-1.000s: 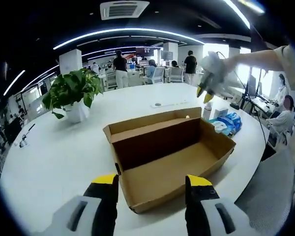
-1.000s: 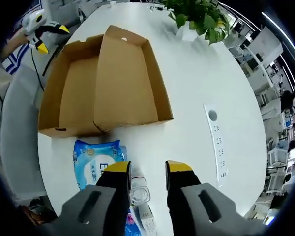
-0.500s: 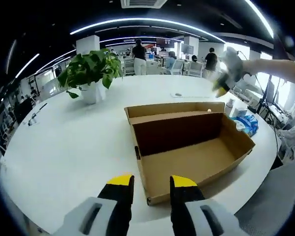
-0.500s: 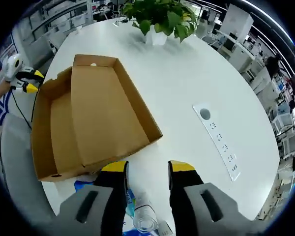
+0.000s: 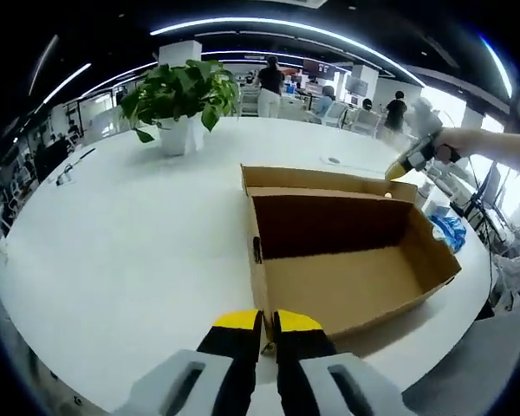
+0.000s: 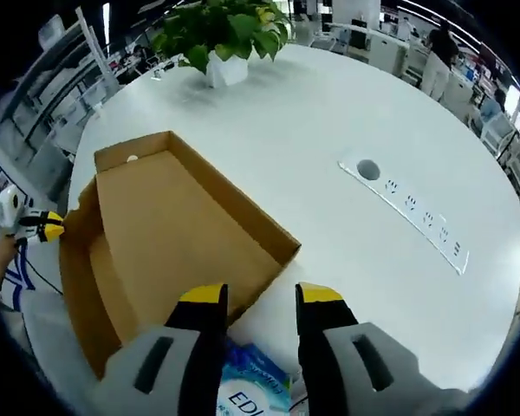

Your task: Operate the shoe box by opening the lid, removing the specified soft item, and placing it in the target area until the item is outside and the box remains undamaged.

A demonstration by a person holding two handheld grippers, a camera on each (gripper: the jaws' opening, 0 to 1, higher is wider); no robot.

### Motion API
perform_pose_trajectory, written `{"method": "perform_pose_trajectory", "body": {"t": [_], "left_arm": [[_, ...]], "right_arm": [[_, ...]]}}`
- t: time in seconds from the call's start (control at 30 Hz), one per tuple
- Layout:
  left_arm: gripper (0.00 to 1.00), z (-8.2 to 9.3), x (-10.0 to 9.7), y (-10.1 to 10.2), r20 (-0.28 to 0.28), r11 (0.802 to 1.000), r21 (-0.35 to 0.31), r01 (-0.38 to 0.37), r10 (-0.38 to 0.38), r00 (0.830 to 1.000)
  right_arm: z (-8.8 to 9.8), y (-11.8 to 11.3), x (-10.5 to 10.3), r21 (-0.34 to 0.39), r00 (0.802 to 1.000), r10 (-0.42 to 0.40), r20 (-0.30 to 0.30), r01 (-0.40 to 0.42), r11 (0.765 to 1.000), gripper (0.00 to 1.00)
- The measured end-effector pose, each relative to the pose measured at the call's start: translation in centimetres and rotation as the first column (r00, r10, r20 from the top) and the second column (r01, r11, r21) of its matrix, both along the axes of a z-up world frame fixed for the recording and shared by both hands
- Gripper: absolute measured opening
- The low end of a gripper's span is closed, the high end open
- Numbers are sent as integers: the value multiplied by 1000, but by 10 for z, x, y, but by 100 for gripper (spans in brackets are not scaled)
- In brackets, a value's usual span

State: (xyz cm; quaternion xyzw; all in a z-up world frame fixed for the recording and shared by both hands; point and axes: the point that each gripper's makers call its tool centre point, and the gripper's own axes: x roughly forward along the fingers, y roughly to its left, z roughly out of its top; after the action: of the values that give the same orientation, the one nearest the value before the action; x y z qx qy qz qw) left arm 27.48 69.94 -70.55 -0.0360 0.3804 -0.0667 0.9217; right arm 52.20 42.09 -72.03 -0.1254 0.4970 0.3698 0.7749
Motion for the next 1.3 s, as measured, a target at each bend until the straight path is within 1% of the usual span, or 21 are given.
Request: {"method": "perform_pose_trajectory", "body": {"t": [0.17, 0.27, 0.37, 0.43, 0.53, 0.57, 0.63, 0.8, 0.9, 1.13, 1.3], "left_arm": [[5, -1, 0, -1, 2, 1000, -10, -4, 4, 1000], [5, -2, 0, -1, 3, 1000, -3, 1, -1, 1000], [5, -2, 0, -2, 7, 1000, 14, 15, -15, 1000], [5, -2, 0, -1, 5, 1000, 6, 9, -9, 1000], [5, -2, 1, -1, 5, 1000, 4, 10, -10, 1000], [5, -2, 1, -1, 5, 1000, 4, 10, -10, 1000], [5, -2, 2, -1, 4, 1000, 1, 7, -7, 1000], [5, -3, 2, -1, 4, 1000, -1, 4, -4, 1000], [5, -3, 2, -2, 5, 1000, 0, 5, -5, 1000], [5, -3, 2, -2, 4, 1000, 4, 8, -8, 1000], [5, -3, 2, -2, 7, 1000, -4, 6, -6, 1000]], "right_arm": [[-14, 2, 2, 1, 996, -76, -42, 76, 997, 25], [-19, 2, 4, 1, 990, -124, -62, 125, 992, 22], [-23, 2, 4, 2, 984, -159, -83, 159, 987, 16], [-25, 2, 4, -2, 981, -172, -91, 173, 985, 13], [-25, 4, 3, 12, 976, -190, -104, 192, 981, 8], [-25, 5, 3, 16, 974, -198, -111, 201, 979, 8], [-25, 4, 4, 9, 971, -214, -105, 216, 976, 7], [-20, 4, 4, -2, 971, -227, -76, 227, 974, 6], [-16, 2, 5, 2, 969, -238, -72, 239, 971, 5], [1, 1, 5, 31, 967, -250, -50, 251, 967, 3], [14, -1, 0, 48, 967, -252, -27, 253, 966, 3]]}}
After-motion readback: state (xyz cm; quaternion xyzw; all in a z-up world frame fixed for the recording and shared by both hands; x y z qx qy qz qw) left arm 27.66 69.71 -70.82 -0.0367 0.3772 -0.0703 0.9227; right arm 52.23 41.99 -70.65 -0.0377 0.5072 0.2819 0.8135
